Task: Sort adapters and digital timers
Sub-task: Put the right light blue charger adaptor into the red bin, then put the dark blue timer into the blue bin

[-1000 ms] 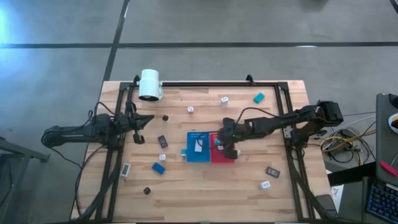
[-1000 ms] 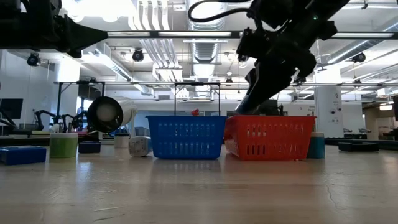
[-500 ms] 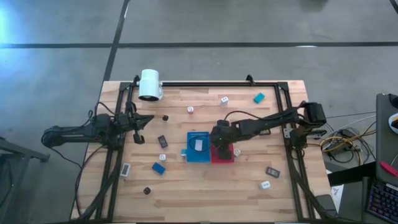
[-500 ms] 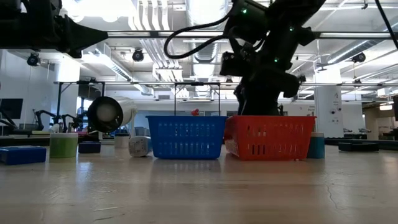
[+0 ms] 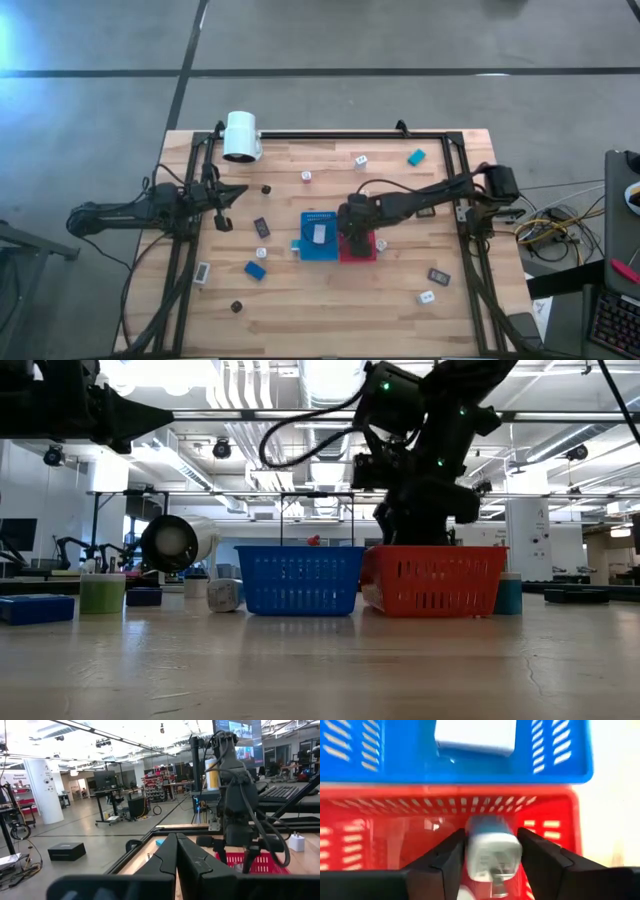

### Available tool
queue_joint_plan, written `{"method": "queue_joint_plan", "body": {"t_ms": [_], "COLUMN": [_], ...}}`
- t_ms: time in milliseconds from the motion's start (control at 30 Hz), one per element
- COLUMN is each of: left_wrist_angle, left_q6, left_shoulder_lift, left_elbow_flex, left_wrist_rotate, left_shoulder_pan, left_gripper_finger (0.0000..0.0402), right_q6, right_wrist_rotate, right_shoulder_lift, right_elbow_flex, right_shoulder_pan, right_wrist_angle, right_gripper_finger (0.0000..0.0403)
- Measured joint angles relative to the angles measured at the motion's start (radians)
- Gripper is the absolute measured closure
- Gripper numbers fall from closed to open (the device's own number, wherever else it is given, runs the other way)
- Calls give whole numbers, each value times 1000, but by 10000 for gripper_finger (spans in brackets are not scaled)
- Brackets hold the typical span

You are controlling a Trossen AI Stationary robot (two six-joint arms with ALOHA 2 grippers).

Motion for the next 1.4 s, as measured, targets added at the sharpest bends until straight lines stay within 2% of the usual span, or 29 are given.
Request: {"method": "queue_joint_plan", "body": {"t_ms": [233, 367, 467, 600, 900, 1033, 1200, 1400], "left_wrist_angle": [0, 0, 0, -1, -1, -1, -1, -1], "left_q6": [0, 0, -2, -11, -11, -11, -12, -13], "left_shoulder_lift": [0, 0, 0, 0, 2, 3, 3, 3], "left_elbow_flex": [0, 0, 0, 0, 0, 0, 0, 0], "left_wrist_rotate": [0, 0, 0, 1, 1, 1, 1, 1], "left_shoulder_pan": [-1, -1, -1, 0, 0, 0, 0, 0], "left_gripper_finger": [389, 390, 393, 395, 389, 391, 394, 390], "right_q6": [-2, 11, 12, -10, -103, -129, -162, -191], "right_wrist_rotate": [1, 17, 55, 55, 55, 55, 44, 38], "right_shoulder_lift": [-47, -136, -242, -421, -866, -1046, -1240, -1380], "right_elbow_flex": [-18, -54, -123, -262, -698, -807, -895, -962], "right_shoulder_pan": [0, 0, 6, 19, 23, 20, 21, 21], "right_wrist_angle": [-5, 45, 160, 364, 939, 987, 988, 985], "right_gripper_finger": [210, 215, 222, 231, 251, 274, 327, 387]}}
